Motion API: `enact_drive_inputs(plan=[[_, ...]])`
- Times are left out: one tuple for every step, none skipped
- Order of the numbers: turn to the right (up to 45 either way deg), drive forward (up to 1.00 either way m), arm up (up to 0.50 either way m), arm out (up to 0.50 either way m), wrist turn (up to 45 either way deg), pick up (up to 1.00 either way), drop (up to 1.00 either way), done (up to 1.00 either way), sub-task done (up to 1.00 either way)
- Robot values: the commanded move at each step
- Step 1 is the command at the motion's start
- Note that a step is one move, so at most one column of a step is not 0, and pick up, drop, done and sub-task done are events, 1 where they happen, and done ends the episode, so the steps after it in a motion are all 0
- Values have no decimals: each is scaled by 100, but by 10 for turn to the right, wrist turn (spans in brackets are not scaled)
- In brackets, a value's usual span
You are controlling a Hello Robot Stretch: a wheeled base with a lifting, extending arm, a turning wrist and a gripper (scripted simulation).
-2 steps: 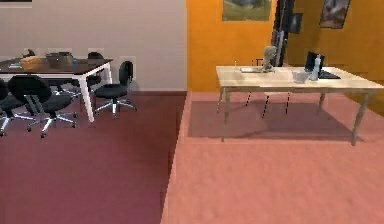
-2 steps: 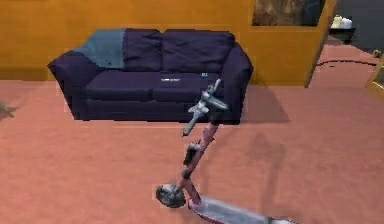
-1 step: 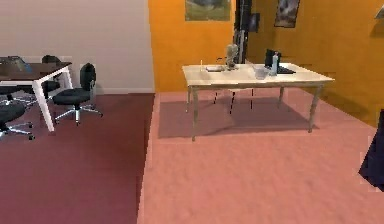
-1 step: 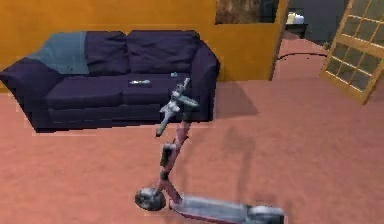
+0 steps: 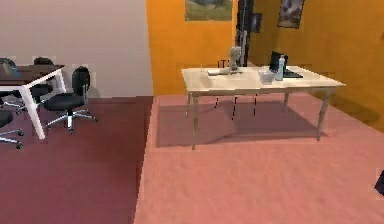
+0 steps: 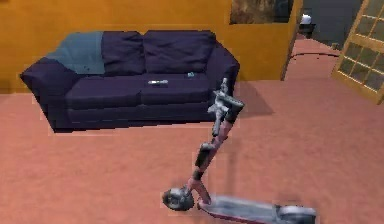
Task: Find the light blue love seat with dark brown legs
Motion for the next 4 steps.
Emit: enact_drive_inputs(plan=[[300, 0, 0, 0, 0, 0, 0, 0, 0], [0, 80, 0, 0, 0, 0, 0, 0, 0], [90, 0, 0, 0, 0, 0, 0, 0, 0], [0, 100, 0, 0, 0, 0, 0, 0, 0]])
